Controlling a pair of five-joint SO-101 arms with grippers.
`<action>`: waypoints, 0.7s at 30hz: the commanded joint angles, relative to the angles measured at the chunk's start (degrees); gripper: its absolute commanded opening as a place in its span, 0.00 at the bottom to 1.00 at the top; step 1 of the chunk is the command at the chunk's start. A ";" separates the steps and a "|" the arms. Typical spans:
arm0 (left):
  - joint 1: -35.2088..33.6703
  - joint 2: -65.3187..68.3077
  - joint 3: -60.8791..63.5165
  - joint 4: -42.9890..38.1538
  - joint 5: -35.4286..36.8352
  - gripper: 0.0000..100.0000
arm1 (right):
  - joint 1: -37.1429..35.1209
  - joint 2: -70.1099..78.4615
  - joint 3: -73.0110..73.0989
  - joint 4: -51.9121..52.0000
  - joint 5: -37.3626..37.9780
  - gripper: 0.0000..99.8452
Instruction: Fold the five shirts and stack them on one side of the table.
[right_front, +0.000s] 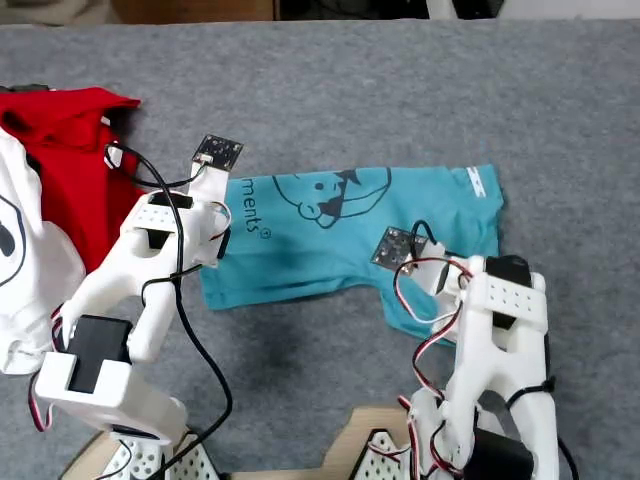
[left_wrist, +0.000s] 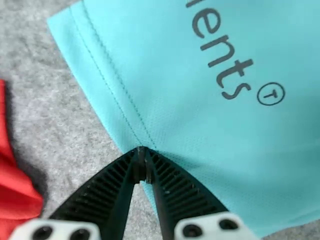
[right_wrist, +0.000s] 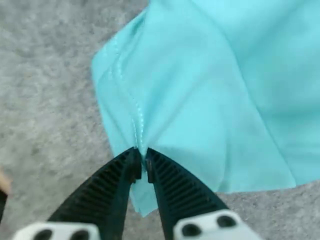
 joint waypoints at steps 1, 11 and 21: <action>-0.53 -1.19 -1.32 2.11 -0.44 0.02 | 2.24 -0.48 -0.40 -1.85 0.88 0.09; 0.26 -18.51 -2.02 12.92 -2.55 0.02 | 1.80 -7.34 -11.30 12.04 3.69 0.11; 1.49 -28.53 12.57 12.84 -4.92 0.02 | -1.19 -7.52 -5.76 11.96 9.05 0.12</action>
